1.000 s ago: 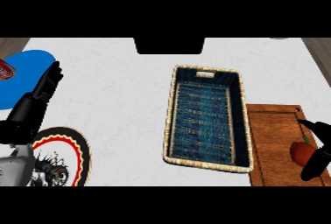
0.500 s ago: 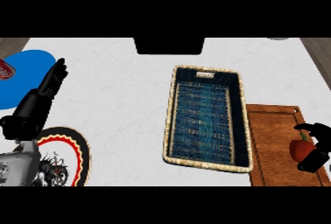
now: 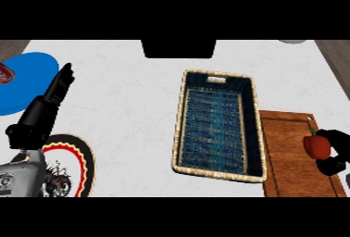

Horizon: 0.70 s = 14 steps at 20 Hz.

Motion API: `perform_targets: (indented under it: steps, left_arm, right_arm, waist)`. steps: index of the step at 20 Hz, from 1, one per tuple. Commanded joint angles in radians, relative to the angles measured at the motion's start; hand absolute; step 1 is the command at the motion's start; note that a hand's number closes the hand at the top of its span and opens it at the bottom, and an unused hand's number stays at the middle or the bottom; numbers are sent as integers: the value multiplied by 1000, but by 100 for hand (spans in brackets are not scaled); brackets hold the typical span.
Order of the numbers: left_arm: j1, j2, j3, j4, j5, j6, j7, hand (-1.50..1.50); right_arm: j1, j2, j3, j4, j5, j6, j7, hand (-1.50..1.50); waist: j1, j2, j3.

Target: Pick the bell pepper from the cutting board and place it in the basket

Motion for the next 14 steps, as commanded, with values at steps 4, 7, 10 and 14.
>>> perform_targets:
  steps: [4, 7, 10, 14]
  left_arm:
    - [-7, -11, 1, 37, -10, 5, -28, 0]
    - [-14, -8, -9, 15, -20, 7, -13, 0]
    - [-6, -12, 3, 41, -11, 3, -28, 0]
    - [-17, -12, 9, 60, -7, -3, -38, 0]
  right_arm:
    - [-50, -151, 27, 51, 74, -88, -361, 150]
    - [-27, -250, 16, 99, 108, -203, -597, 150]
    - [-94, -234, -23, 161, 136, -314, -631, 150]
    - [-149, -253, -125, 119, 67, -329, -632, 150]
  waist:
    - [10, 12, 17]
    - [10, 12, 19]
    - [11, 12, 17]
    - [0, 9, 16]
